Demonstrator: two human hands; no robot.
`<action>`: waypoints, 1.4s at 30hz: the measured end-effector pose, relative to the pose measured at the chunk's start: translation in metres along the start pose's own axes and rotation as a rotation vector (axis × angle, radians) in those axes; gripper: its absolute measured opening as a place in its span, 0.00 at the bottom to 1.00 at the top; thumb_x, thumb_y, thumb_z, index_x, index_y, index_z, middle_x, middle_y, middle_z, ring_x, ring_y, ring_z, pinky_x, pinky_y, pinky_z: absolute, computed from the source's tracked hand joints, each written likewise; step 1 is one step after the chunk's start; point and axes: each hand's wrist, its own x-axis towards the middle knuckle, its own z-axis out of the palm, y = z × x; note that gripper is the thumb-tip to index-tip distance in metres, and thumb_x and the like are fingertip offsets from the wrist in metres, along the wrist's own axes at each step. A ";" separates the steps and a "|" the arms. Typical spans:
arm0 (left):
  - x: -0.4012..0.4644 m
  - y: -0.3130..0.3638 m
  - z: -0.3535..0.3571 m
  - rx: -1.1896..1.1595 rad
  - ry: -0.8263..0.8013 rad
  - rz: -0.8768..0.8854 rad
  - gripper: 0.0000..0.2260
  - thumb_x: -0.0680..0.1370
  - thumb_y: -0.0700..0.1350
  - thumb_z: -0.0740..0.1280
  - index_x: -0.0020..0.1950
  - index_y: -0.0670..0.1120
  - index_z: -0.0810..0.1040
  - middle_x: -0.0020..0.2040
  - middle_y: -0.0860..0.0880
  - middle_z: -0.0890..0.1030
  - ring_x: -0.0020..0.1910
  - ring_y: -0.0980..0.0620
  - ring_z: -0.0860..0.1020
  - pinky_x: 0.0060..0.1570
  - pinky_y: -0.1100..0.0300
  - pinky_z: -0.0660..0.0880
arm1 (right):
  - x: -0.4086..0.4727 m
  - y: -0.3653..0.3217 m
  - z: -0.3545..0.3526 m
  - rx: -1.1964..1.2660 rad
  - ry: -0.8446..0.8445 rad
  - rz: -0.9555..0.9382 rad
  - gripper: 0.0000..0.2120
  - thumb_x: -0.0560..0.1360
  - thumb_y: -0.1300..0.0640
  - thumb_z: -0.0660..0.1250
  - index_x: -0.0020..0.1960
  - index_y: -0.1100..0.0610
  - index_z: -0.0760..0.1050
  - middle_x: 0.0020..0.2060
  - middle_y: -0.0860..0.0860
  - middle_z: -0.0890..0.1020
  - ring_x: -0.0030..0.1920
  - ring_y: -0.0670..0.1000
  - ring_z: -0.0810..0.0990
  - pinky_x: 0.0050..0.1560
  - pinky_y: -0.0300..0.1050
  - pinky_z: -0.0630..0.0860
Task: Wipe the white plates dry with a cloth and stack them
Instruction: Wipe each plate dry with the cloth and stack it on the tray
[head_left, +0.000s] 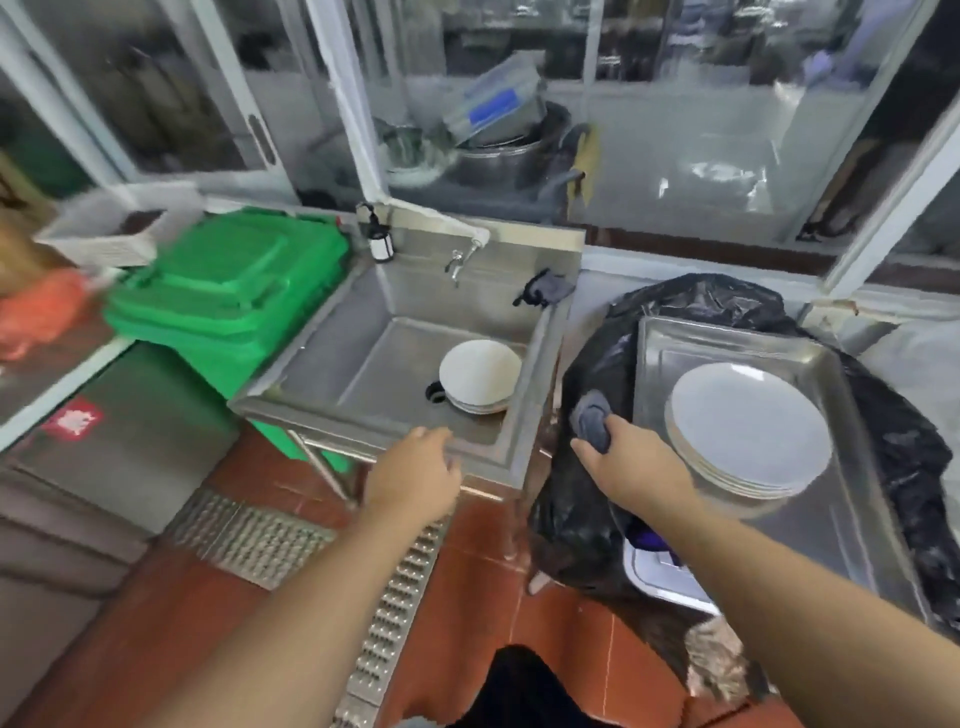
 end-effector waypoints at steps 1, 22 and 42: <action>-0.006 -0.021 -0.005 0.003 0.012 -0.024 0.21 0.83 0.54 0.62 0.76 0.54 0.74 0.71 0.50 0.78 0.65 0.45 0.80 0.61 0.47 0.80 | 0.001 -0.021 0.008 0.000 -0.024 -0.032 0.20 0.79 0.32 0.61 0.55 0.48 0.73 0.43 0.51 0.82 0.42 0.57 0.81 0.42 0.52 0.79; -0.019 -0.370 -0.069 0.120 -0.105 -0.223 0.18 0.84 0.54 0.60 0.72 0.52 0.75 0.68 0.49 0.78 0.61 0.47 0.81 0.53 0.48 0.83 | 0.024 -0.344 0.192 -0.004 -0.260 -0.155 0.17 0.79 0.39 0.64 0.45 0.52 0.76 0.34 0.48 0.78 0.38 0.56 0.80 0.38 0.48 0.72; 0.255 -0.331 -0.085 0.161 -0.119 -0.060 0.15 0.84 0.51 0.63 0.70 0.52 0.77 0.64 0.52 0.81 0.56 0.51 0.80 0.50 0.54 0.82 | 0.258 -0.349 0.174 0.157 -0.250 0.008 0.17 0.76 0.36 0.58 0.43 0.49 0.74 0.37 0.48 0.81 0.37 0.52 0.80 0.41 0.49 0.77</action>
